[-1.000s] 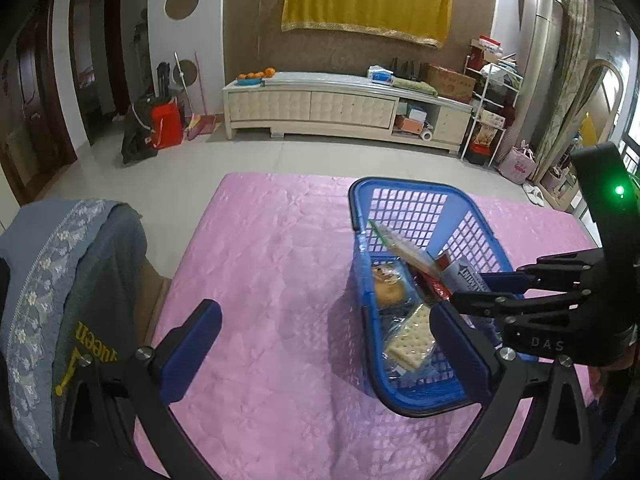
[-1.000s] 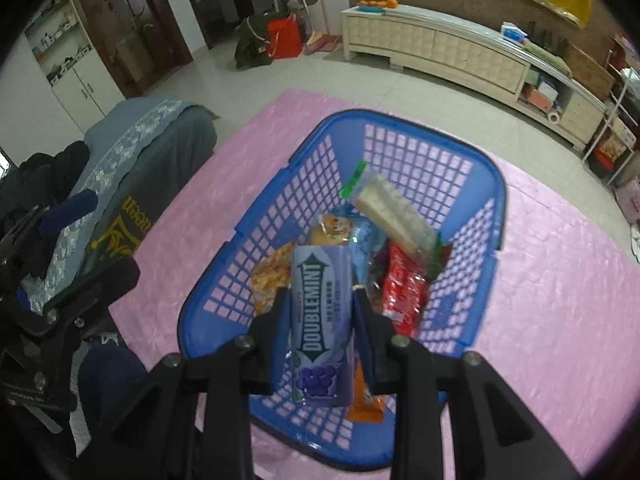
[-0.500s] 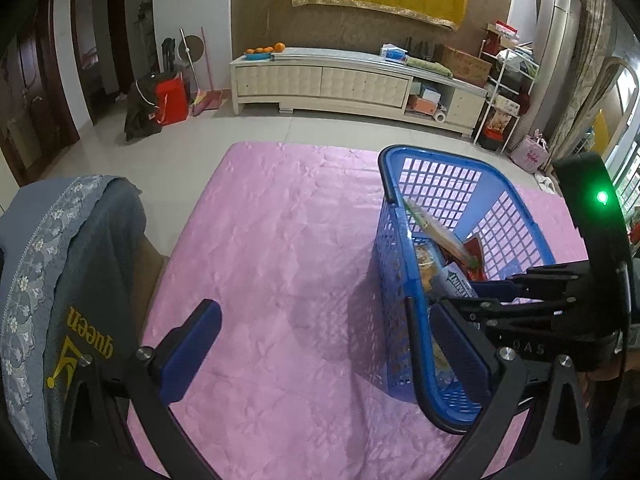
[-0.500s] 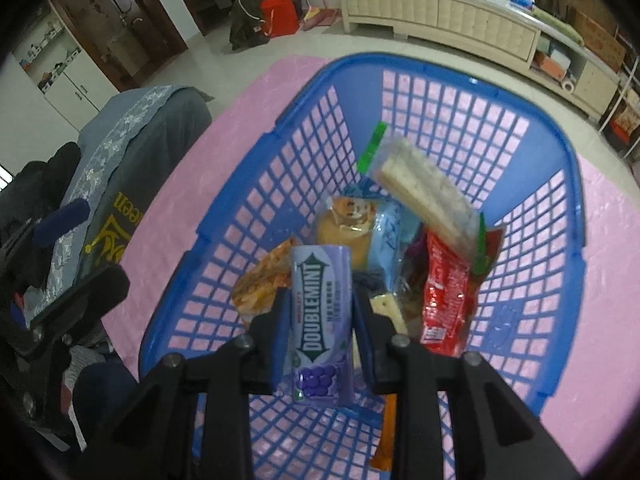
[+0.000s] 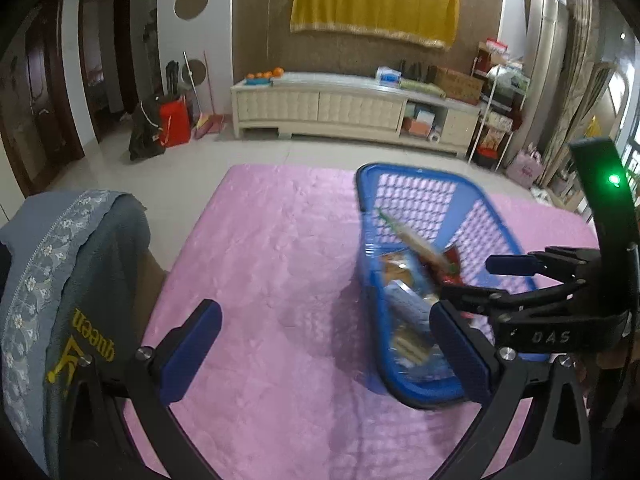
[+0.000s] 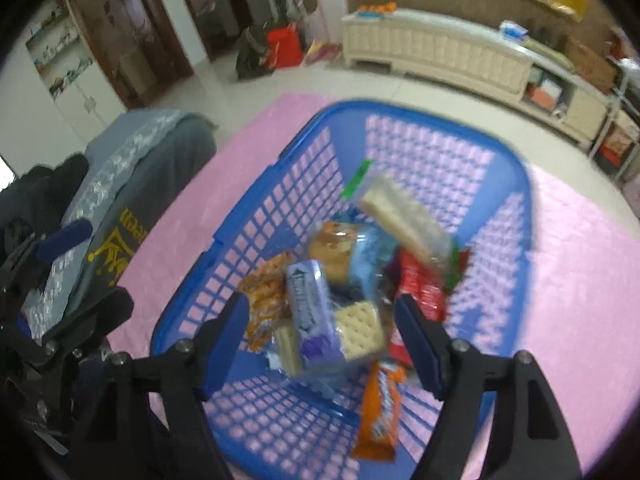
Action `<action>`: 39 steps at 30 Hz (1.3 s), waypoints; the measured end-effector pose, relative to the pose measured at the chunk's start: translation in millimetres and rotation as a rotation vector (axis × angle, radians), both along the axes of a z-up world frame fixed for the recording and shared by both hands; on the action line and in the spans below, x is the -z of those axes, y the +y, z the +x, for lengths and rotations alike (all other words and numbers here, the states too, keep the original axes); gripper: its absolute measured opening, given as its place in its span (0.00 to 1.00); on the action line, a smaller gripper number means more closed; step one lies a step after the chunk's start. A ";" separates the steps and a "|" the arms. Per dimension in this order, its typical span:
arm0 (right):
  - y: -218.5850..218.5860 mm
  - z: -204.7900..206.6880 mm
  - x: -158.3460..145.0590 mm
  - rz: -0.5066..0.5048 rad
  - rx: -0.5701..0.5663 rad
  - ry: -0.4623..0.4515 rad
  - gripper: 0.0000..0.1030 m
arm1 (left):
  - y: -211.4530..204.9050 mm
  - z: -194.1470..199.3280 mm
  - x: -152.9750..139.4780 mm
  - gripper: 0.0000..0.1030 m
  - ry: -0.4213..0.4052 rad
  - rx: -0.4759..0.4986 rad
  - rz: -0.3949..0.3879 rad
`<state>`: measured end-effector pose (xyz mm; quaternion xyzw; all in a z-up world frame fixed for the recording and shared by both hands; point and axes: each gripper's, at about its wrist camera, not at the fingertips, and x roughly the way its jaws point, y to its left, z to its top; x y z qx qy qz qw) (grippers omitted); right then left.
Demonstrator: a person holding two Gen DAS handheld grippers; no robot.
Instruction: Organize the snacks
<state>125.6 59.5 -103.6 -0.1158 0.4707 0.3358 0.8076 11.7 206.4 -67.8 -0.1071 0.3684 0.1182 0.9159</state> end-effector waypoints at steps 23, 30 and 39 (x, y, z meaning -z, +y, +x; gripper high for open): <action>-167.9 -148.9 -107.6 0.083 0.267 -0.400 1.00 | -136.9 -100.1 -72.5 1.00 -0.272 0.115 0.014; -177.9 -176.8 -111.9 0.100 0.294 -0.434 1.00 | -154.1 -122.3 -77.3 1.00 -0.286 0.125 0.045; -186.2 -202.6 -116.4 0.128 0.317 -0.496 1.00 | -161.4 -133.3 -81.5 1.00 -0.306 0.130 0.054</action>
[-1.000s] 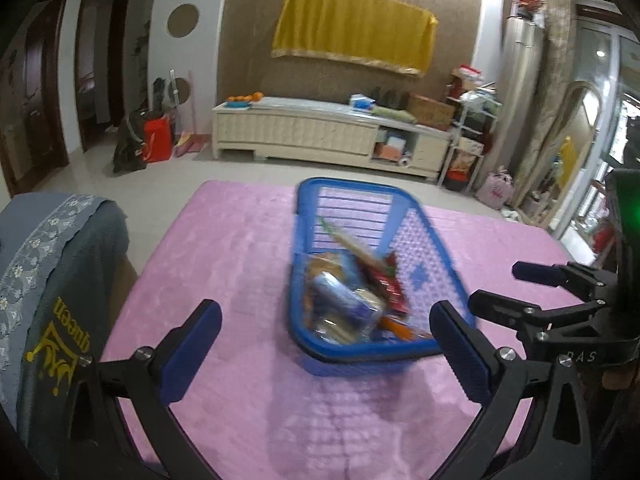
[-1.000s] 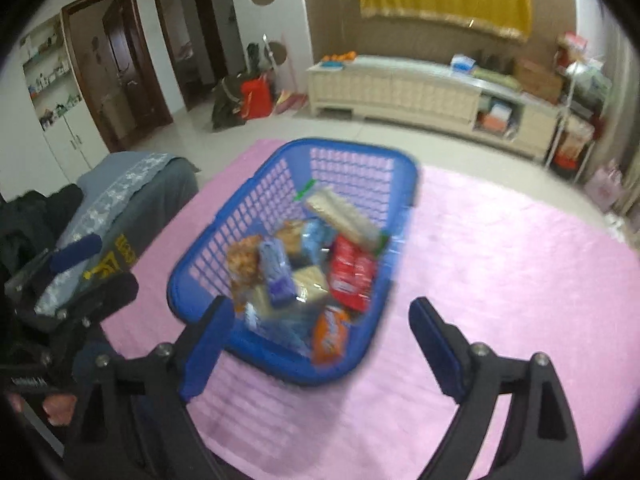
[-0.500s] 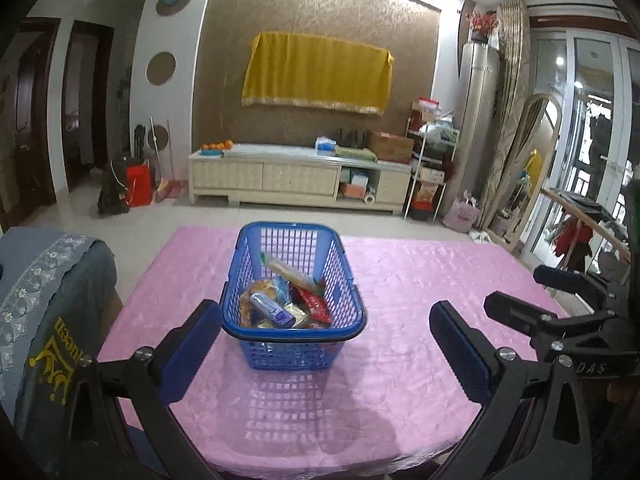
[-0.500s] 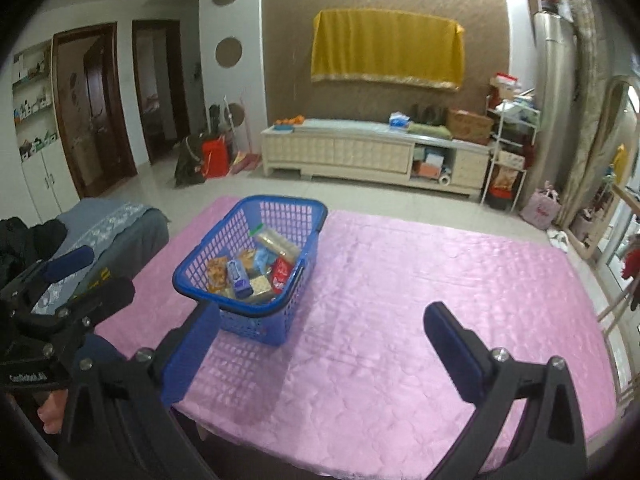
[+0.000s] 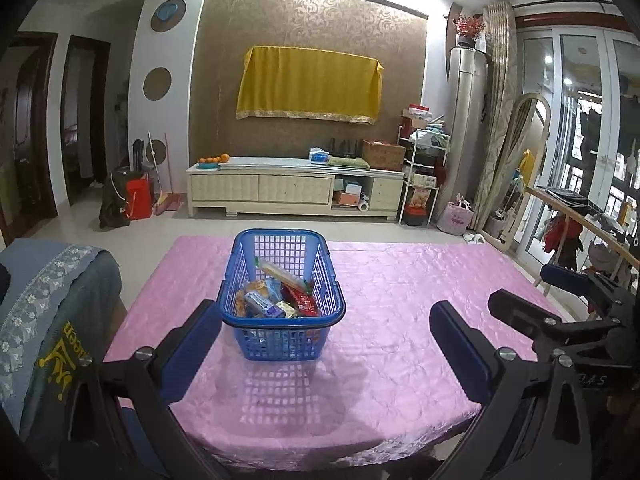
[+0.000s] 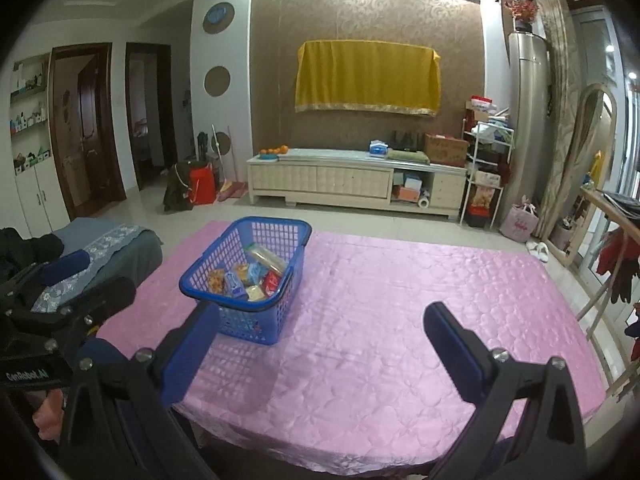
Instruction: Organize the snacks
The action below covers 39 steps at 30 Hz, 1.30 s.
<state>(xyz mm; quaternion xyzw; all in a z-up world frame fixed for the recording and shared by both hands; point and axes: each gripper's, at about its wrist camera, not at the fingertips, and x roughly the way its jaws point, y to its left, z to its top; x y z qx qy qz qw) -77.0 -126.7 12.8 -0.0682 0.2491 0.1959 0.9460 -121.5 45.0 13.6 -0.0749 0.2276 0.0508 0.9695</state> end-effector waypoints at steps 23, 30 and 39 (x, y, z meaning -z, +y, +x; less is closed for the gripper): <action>1.8 -5.8 5.6 0.000 -0.001 0.036 1.00 | -3.2 -3.6 10.2 1.00 0.011 0.009 0.000; 0.8 -7.9 7.0 0.003 0.001 0.039 1.00 | -5.9 -5.8 11.7 1.00 0.013 0.011 0.000; 0.6 -9.2 7.2 0.004 -0.001 0.040 1.00 | -7.2 -7.7 10.5 1.00 0.013 0.009 0.002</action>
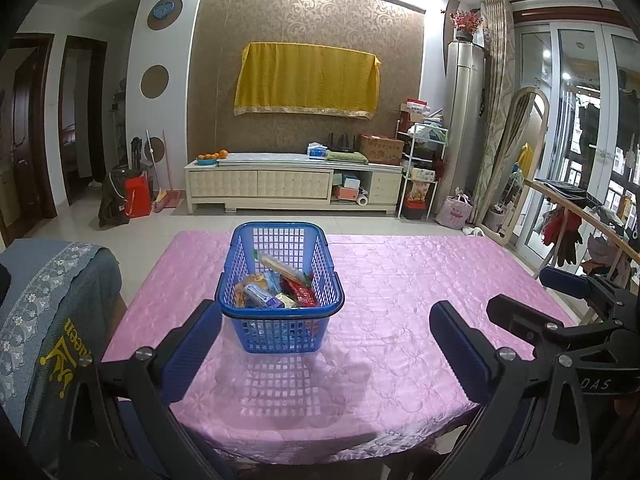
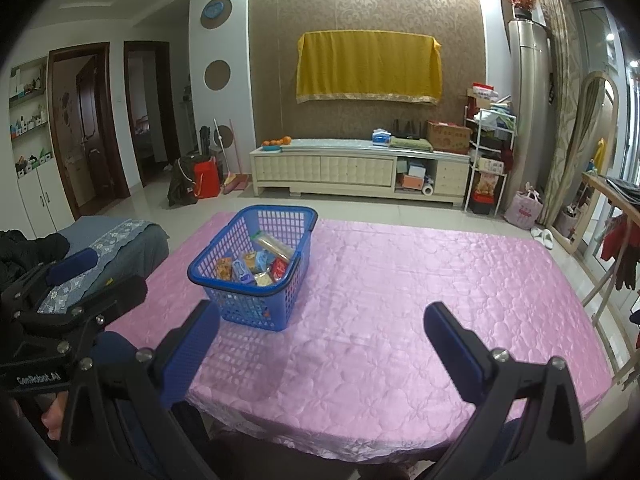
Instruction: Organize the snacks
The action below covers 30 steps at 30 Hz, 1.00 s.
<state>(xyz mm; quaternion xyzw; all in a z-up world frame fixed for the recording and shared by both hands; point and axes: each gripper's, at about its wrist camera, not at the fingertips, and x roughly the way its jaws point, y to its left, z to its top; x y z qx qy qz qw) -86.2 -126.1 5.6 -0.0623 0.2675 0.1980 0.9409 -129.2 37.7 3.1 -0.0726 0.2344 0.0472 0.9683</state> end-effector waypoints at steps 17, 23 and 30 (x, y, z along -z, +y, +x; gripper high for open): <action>-1.1 -2.0 1.2 0.000 0.002 0.006 1.00 | 0.3 1.0 2.4 1.00 0.011 0.008 -0.004; -0.8 -1.4 2.5 0.001 0.001 0.012 1.00 | 0.2 1.4 2.7 1.00 0.015 0.011 -0.007; -0.9 -3.4 6.7 0.000 0.001 0.022 1.00 | -0.2 1.8 2.4 1.00 0.016 0.010 -0.003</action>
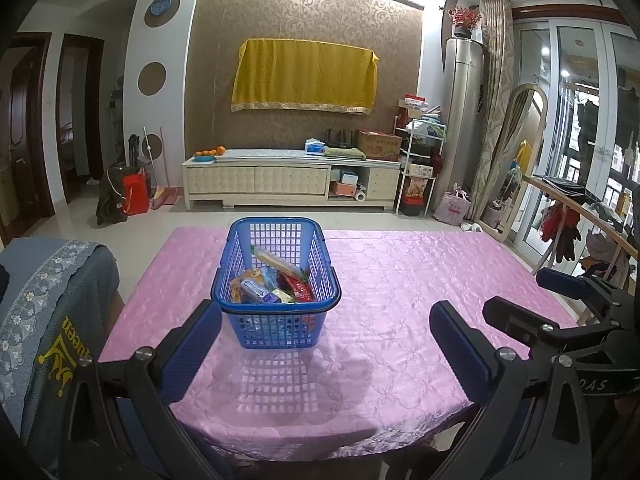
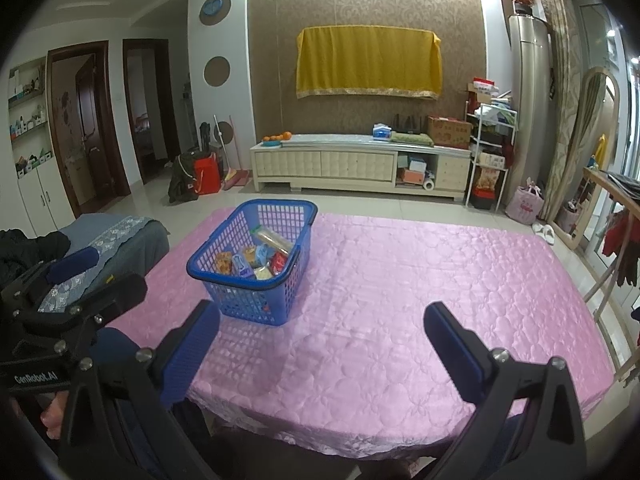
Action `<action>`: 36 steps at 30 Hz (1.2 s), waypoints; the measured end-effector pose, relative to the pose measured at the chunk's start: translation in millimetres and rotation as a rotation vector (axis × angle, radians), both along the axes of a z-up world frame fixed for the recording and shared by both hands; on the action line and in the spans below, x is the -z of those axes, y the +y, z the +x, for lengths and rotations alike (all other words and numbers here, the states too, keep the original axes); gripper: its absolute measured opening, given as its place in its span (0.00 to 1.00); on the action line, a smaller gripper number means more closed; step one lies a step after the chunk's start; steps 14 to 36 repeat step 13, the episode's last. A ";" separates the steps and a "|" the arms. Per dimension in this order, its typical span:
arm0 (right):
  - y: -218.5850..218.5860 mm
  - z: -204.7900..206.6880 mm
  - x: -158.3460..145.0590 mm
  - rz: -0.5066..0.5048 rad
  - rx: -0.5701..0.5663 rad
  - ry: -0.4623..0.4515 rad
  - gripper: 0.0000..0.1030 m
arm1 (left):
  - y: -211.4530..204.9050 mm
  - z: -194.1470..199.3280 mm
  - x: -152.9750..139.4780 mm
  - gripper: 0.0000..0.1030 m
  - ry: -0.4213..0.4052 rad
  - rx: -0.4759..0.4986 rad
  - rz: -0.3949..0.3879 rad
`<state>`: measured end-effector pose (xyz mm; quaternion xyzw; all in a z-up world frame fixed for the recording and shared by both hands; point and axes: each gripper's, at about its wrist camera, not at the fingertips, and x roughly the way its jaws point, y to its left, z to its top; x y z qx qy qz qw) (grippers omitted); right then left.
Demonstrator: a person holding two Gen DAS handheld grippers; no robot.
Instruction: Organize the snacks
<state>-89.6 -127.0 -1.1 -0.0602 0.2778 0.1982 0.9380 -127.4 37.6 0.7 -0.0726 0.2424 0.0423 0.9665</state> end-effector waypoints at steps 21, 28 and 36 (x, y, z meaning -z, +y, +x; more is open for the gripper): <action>-1.3 -1.7 -1.7 0.001 0.005 0.002 1.00 | -0.7 -1.6 -1.7 1.00 0.004 0.010 -0.002; -1.3 -1.7 -1.7 0.001 0.005 0.002 1.00 | -0.7 -1.6 -1.7 1.00 0.004 0.010 -0.002; -1.3 -1.7 -1.7 0.001 0.005 0.002 1.00 | -0.7 -1.6 -1.7 1.00 0.004 0.010 -0.002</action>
